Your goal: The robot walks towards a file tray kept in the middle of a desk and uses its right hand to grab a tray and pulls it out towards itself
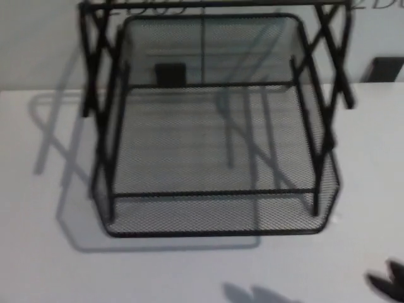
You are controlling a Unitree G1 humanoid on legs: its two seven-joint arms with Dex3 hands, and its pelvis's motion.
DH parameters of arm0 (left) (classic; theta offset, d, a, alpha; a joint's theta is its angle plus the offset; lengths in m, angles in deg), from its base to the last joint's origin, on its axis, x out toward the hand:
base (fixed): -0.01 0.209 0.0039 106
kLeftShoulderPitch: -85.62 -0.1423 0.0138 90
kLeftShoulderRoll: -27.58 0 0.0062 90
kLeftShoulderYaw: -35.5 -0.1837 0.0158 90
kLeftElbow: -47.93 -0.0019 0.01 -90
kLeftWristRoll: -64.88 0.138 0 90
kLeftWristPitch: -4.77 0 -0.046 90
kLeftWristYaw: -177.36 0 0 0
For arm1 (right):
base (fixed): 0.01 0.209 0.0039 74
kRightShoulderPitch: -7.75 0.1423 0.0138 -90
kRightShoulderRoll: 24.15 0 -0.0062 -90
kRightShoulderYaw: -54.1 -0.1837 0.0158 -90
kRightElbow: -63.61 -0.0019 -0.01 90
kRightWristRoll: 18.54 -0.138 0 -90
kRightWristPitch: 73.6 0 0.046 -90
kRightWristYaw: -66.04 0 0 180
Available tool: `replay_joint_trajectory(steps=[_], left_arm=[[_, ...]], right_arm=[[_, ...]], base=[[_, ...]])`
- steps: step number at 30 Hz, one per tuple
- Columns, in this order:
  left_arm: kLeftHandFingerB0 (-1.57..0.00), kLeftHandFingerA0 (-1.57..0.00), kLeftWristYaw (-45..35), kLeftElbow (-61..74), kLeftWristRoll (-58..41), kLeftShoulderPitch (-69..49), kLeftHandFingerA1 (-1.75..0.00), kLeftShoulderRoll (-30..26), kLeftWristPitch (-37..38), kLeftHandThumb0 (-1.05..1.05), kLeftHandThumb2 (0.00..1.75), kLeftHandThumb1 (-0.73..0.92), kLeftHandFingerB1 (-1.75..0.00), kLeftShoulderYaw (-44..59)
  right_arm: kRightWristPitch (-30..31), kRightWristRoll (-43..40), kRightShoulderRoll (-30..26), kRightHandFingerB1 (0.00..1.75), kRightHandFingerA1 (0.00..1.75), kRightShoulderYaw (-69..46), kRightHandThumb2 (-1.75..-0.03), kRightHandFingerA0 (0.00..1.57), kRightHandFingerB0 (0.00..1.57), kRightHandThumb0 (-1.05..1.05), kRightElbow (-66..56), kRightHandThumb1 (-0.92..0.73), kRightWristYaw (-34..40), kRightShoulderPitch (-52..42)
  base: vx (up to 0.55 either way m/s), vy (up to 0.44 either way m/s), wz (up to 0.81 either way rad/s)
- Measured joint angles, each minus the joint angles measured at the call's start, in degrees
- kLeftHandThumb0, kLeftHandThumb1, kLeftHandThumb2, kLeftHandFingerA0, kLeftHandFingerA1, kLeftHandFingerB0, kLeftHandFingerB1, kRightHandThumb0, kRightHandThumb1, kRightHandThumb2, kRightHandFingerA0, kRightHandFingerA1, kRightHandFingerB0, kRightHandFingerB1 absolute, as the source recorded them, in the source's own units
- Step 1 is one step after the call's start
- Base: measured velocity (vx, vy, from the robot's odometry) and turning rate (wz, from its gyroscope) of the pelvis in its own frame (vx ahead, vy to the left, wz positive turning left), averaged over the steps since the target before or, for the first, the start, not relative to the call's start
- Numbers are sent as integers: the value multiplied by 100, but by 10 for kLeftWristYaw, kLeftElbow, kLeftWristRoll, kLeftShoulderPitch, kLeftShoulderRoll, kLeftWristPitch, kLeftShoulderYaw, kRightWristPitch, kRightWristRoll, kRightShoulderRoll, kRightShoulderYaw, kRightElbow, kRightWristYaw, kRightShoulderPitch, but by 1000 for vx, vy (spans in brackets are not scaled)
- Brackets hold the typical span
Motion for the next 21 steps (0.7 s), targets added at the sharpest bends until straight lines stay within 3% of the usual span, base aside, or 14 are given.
replay_joint_trajectory(steps=[4, 5, 6, 7, 8, 9, 10, 11, 12, 13, 14, 15, 18, 21], left_arm=[[-34, -62, -2, 2, 0, -1, -74, 10, 0, -55, 63, 45, -61, -4], [-34, -59, -2, 3, 0, -1, -75, 10, 0, -56, 86, 34, -63, -4], [-34, -57, -2, 3, 0, -2, -75, 11, 0, -57, 85, 33, -63, -5], [-35, -60, -2, 4, 0, -3, -77, 12, 0, -55, 85, 32, -64, -6], [-35, -60, -2, 4, 0, -4, -77, 12, 0, -55, 85, 32, -64, -6], [-37, -56, -2, 4, 0, -4, -79, 13, 0, -52, 61, 42, -60, -7], [-36, -54, -1, 4, 0, -4, -80, 14, 0, -51, 61, 42, -60, -8], [-35, -53, -1, 3, 0, -4, -78, 14, 0, -51, 61, 43, -60, -8], [-31, -53, -2, 3, 0, -4, -77, 15, 0, -55, 83, 33, -63, -8], [-33, -54, -2, 3, 0, -4, -79, 16, 0, -57, 59, 45, -62, -9], [-33, -57, -1, 2, 0, -3, -79, 18, -1, -61, 86, 34, -65, -9], [-33, -55, -2, 3, 0, -3, -81, 19, 0, -59, 61, 46, -65, -10], [-32, -52, -1, 4, 0, 0, -78, 13, -1, -61, 85, 34, -65, -10], [-37, -56, -1, 4, 0, 0, -81, 12, -1, -56, 60, 44, -63, -11]], right_arm=[[-3, 29, 21, 31, 39, -3, -58, 32, 34, -55, -69, -60, 2, 18], [-2, 35, 24, 29, 39, -2, -59, 19, 22, -53, -76, -61, 2, 22], [-2, 44, 28, 49, 52, -1, -98, 1, 0, -32, -86, -46, 1, 29], [0, 50, 29, 28, 37, 1, -58, 13, 18, -51, -93, -57, 1, 35], [1, 58, 30, 28, 37, 3, -58, 13, 18, -51, -99, -57, 0, 41], [3, 66, 31, 49, 51, 5, -96, 0, 0, -33, -106, -43, -1, 48], [5, 73, 32, 28, 38, 7, -67, 9, 9, -58, -111, -57, -2, 53], [5, 79, 33, 35, 44, 8, -77, 2, 0, -58, -113, -39, -2, 58], [6, 88, 33, 26, 36, 10, -68, 8, 11, -58, -113, -55, -3, 64], [7, 93, 33, 29, 36, 11, -76, 5, 6, -57, -113, -42, -3, 68], [9, 99, 35, 23, 26, 13, -60, 7, 9, -52, -113, -58, -3, 73], [10, 104, 36, 26, 27, 16, -79, 4, 4, -57, -113, -44, -4, 76], [12, 131, 37, 23, 26, 30, -59, 1, 5, -58, -113, -61, -7, 91], [16, 153, 38, 25, 23, 42, -83, 2, 3, -62, -112, -44, -8, 103]], base=[[26, -232, 5], [42, -83, 0], [0, 0, 0], [0, 0, 0], [70, 39, -8], [54, 108, -8], [61, 149, -10], [57, 182, -11], [77, 209, -3], [90, 250, -11], [61, 381, 1], [67, 349, -29], [32, 192, 13], [97, 90, 7]])
